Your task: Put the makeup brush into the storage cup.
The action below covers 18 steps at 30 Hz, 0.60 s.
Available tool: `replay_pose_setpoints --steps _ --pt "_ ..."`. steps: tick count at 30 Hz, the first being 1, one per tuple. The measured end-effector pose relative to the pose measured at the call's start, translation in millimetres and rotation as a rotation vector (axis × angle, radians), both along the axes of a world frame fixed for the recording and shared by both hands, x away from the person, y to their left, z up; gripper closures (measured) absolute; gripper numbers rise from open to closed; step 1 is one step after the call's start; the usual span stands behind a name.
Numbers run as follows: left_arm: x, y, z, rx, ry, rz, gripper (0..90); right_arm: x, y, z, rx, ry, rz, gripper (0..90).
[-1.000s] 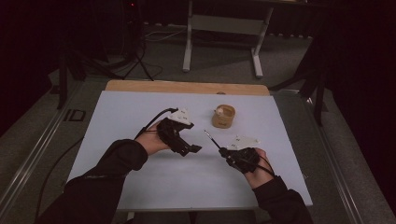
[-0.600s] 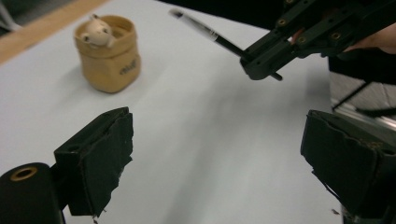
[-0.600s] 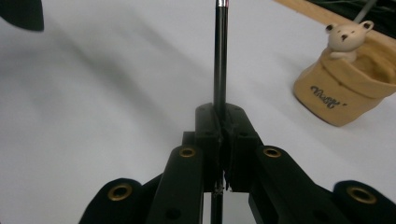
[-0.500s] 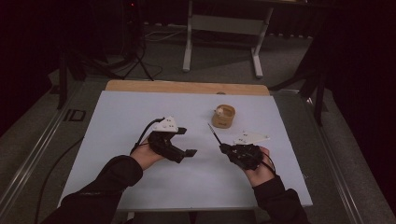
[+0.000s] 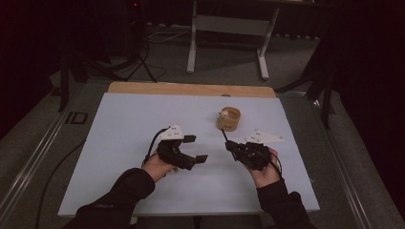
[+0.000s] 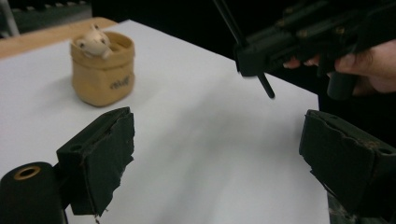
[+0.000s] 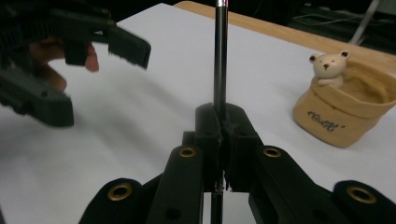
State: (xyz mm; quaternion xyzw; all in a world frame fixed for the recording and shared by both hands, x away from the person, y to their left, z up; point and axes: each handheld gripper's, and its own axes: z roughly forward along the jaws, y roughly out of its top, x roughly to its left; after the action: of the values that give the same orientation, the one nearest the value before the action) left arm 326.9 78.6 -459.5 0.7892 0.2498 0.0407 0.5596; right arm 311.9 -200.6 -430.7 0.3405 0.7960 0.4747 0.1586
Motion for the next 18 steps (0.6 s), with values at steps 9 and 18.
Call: replay_pose_setpoints --steps 9,18 --pt "-2.6 -4.9 -11.6 -0.04 0.038 -0.01 10.5 -0.2 3.1 2.1 0.022 -0.028 -0.004 85.7" --pt "-7.2 -10.3 -9.5 -0.033 0.02 -0.011 12.0 0.6 9.5 6.4 0.053 -0.056 -0.026 85.7"
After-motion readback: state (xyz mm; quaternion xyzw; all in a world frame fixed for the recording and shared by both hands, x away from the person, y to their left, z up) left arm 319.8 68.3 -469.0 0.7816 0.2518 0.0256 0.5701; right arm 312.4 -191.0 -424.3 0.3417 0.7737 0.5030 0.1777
